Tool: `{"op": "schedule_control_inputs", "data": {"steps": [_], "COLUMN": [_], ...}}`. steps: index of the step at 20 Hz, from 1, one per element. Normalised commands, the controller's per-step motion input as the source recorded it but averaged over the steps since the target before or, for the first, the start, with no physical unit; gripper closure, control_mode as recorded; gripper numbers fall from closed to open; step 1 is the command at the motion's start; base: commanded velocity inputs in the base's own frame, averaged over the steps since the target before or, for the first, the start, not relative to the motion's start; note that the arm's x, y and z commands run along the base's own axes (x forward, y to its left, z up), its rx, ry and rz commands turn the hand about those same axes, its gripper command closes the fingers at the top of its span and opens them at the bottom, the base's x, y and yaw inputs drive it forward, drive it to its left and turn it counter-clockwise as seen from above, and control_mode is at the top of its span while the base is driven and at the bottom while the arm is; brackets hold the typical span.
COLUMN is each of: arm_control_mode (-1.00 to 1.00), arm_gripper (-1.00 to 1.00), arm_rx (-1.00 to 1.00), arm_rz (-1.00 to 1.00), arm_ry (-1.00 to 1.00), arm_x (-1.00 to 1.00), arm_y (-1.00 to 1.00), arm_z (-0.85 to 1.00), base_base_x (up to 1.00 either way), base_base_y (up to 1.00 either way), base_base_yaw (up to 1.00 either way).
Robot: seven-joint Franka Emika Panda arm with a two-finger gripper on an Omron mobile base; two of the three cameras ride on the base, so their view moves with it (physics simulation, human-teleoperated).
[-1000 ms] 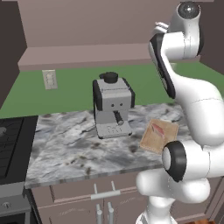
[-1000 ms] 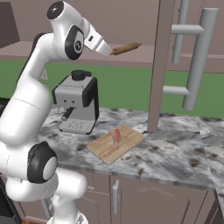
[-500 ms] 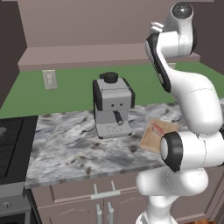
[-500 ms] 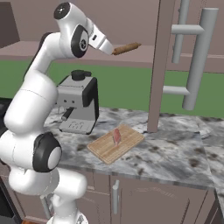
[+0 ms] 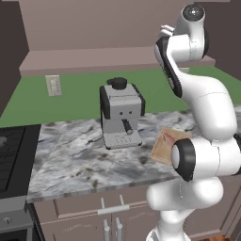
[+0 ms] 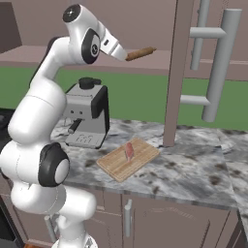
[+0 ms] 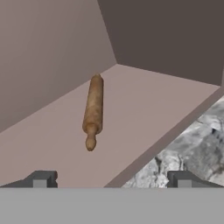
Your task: Open the cabinet, retrieve the rolling pin, and place it next to the meat on the cutting board to prepare for tenderizing.
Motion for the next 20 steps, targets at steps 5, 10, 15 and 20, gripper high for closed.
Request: {"op": "schedule_control_inputs", "data": {"steps": [5, 10, 15, 20], "arm_control_mode": [-1.0, -1.0, -1.0, -1.0], "arm_gripper": [-1.0, -1.0, -1.0, -1.0], "arm_rx": [0.0, 0.0, 0.0, 0.0], "arm_rz": [0.0, 0.0, 0.01, 0.02], "arm_ry": [0.0, 0.0, 0.0, 0.0], "arm_x": [0.17, 0.18, 0.16, 0.2], "arm_y": [0.0, -0.06, -0.17, -0.15], "arm_z": [-0.08, -0.07, -0.08, -0.05], "base_base_x": [0.0, 0.0, 0.0, 0.0], "base_base_y": [0.0, 0.0, 0.0, 0.0], "base_base_yaw": [0.0, 0.0, 0.0, 0.0]}}
